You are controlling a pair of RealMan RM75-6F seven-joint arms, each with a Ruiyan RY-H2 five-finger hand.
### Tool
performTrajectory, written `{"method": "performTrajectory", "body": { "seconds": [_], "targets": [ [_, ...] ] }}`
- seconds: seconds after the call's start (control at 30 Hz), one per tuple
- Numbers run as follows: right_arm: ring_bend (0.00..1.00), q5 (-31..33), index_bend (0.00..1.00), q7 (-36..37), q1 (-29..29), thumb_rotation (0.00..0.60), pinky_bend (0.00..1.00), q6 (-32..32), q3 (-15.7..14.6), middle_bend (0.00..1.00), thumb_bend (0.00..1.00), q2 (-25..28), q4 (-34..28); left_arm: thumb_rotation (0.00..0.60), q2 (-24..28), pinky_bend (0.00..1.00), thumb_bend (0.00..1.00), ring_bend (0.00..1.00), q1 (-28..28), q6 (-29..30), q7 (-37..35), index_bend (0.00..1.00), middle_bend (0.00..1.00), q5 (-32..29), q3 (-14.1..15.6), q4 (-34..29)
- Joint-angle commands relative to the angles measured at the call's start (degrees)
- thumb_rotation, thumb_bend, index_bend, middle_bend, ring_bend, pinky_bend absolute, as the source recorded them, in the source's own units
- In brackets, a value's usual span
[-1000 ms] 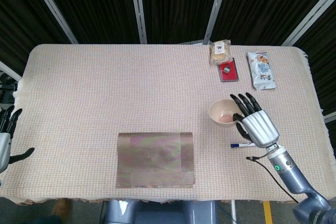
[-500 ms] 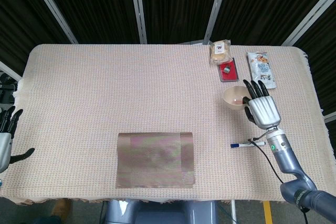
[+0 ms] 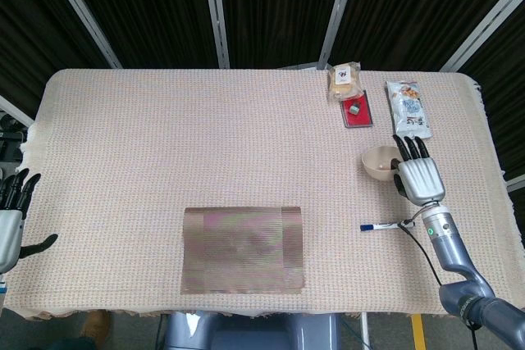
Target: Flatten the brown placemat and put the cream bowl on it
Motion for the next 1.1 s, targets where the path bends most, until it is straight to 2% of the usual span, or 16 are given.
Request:
{"method": "performTrajectory", "body": {
  "seconds": [0.03, 0.17, 0.53, 0.63, 0.67, 0.77, 0.9, 1.1],
  "targets": [
    [0.0, 0.15, 0.0, 0.08, -0.48, 0.6, 0.0, -0.2, -0.37, 0.0, 0.01, 0.44, -0.33, 0.6, -0.02, 0.0, 0.0, 0.0, -0.01, 0.01, 0.07, 0.0, 0.0, 0.05, 0.02, -0.01],
    [0.0, -0.06, 0.0, -0.27, -1.42, 0.6, 0.0, 0.56, -0.92, 0.0, 0.0, 1.92, -2.11, 0.6, 0.09, 0.0, 0.0, 0.0, -0.01, -0.03, -0.18, 0.0, 0.0, -0.07, -0.03, -0.07],
    [0.0, -5.22, 0.0, 3.13, -7.09, 0.6, 0.0, 11.67, -2.77, 0.0, 0.0, 12.88, -16.05, 0.6, 0.84, 0.0, 0.0, 0.0, 0.34, 0.58, -1.3, 0.0, 0.0, 0.95, 0.18, -0.55],
    [0.0, -6.57, 0.0, 6.23, -10.2, 0.6, 0.0, 16.51, -3.32, 0.0, 0.0, 17.58, -22.1, 0.6, 0.84, 0.0, 0.0, 0.0, 0.42, 0.72, -1.18, 0.0, 0.0, 2.04, 0.63, -0.77],
    [0.0, -7.69, 0.0, 8.66, -12.48, 0.6, 0.0, 20.3, -3.75, 0.0, 0.0, 20.13, -25.28, 0.6, 0.65, 0.0, 0.0, 0.0, 0.24, 0.24, -0.73, 0.0, 0.0, 3.38, 1.37, -0.96],
    [0.0, -9.25, 0.0, 10.89, -15.34, 0.6, 0.0, 24.44, -4.57, 0.0, 0.0, 23.31, -29.72, 0.6, 0.25, 0.0, 0.0, 0.0, -0.26, -1.09, 0.12, 0.0, 0.0, 6.16, 2.93, -1.63],
    [0.0, -10.63, 0.0, 11.03, -18.19, 0.6, 0.0, 28.55, -5.14, 0.0, 0.0, 24.81, -33.64, 0.6, -0.83, 0.0, 0.0, 0.0, -1.41, -3.16, 2.35, 0.0, 0.0, 10.82, 4.95, -2.05],
    [0.0, -10.83, 0.0, 6.27, -21.23, 0.6, 0.0, 32.51, -5.0, 0.0, 0.0, 22.71, -36.63, 0.6, -3.22, 0.0, 0.0, 0.0, -5.11, -9.28, 6.66, 0.0, 0.0, 17.13, 7.14, -1.71]
  ]
}}
